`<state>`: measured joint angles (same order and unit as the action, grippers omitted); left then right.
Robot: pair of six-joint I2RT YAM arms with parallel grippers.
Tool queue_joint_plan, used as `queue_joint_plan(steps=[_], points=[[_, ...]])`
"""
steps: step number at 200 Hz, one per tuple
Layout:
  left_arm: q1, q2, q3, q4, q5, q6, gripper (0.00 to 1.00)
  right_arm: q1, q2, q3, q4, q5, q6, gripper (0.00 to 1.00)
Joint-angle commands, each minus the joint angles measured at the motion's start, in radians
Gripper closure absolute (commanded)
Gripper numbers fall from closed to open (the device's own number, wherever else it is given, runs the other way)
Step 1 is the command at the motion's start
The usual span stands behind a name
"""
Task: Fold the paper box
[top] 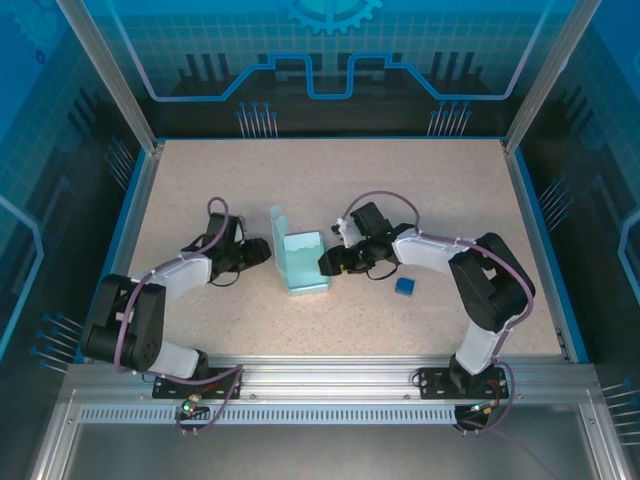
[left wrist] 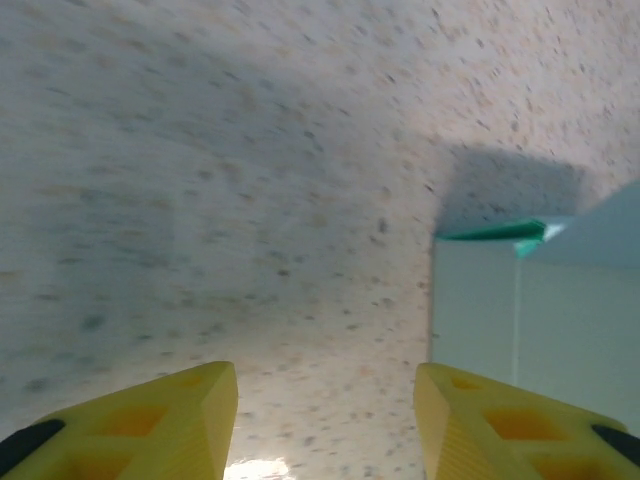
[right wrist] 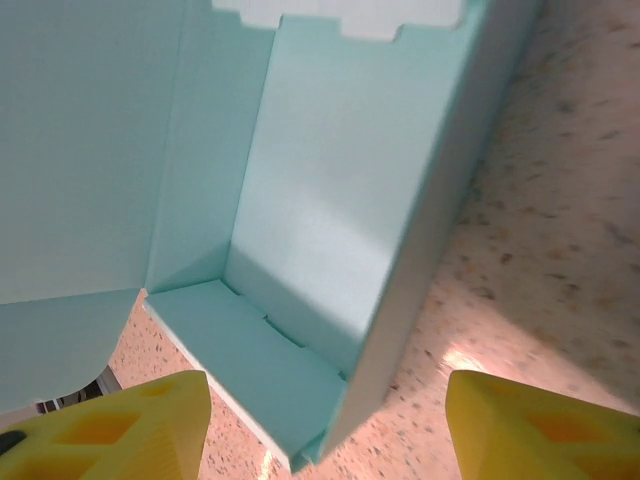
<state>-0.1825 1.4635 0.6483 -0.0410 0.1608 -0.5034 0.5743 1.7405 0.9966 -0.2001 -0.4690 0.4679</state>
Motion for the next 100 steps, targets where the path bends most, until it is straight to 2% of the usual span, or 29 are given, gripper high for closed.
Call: queue_joint_plan(steps=[1,37,60,100], points=[[-0.044,0.067,0.049,0.072,0.059,-0.038,0.51,-0.039,-0.097,-0.024,-0.038,0.070,-0.001,0.34],[-0.104,0.171,0.142,0.098,0.078,-0.043,0.52,-0.056,-0.195,-0.012,-0.200,0.300,-0.092,0.33],[-0.131,0.264,0.243,0.084,0.110,-0.028,0.53,-0.063,-0.210,0.013,-0.218,0.374,-0.165,0.33],[-0.148,0.422,0.449,0.028,0.186,0.006,0.55,-0.158,-0.169,0.070,-0.166,0.285,-0.356,0.38]])
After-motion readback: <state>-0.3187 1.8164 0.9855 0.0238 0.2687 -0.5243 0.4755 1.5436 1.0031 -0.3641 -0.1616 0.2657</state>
